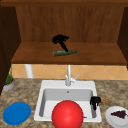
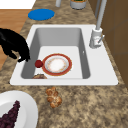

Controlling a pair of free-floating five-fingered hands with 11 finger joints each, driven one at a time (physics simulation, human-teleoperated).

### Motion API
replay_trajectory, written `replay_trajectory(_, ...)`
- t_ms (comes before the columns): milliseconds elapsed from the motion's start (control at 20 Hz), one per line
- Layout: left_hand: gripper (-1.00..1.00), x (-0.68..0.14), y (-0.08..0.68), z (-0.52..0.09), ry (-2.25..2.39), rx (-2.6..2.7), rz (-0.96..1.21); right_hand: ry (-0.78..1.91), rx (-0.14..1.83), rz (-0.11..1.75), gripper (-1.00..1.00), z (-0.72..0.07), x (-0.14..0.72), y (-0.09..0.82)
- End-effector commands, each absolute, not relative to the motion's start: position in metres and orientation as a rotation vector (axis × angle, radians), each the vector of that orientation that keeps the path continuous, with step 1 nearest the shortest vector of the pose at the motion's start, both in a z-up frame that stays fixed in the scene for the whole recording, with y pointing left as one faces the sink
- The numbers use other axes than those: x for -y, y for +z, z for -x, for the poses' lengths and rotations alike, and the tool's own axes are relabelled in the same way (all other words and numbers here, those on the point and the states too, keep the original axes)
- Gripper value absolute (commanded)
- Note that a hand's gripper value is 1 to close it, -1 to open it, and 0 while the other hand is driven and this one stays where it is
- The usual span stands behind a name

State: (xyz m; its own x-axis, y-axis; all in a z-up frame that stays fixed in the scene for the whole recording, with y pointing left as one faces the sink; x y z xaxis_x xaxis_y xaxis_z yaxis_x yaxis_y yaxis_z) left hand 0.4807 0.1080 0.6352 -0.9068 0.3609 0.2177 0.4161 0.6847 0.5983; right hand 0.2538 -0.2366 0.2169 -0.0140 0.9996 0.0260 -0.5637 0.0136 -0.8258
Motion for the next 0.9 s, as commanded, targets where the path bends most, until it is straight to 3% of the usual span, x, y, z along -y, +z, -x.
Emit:
replay_trajectory(0, -1.00, -0.123, 0.635, -0.472, -1.141, 2.746, 0.639, 1.435, 0.782, 0.734, 0.00, -0.254, 0.237, 0.217)
replay_trajectory(850, -1.00, -0.194, 0.624, -0.450, -1.246, 2.689, 0.607, 1.435, 0.782, 0.734, 0.00, -0.254, 0.237, 0.217)
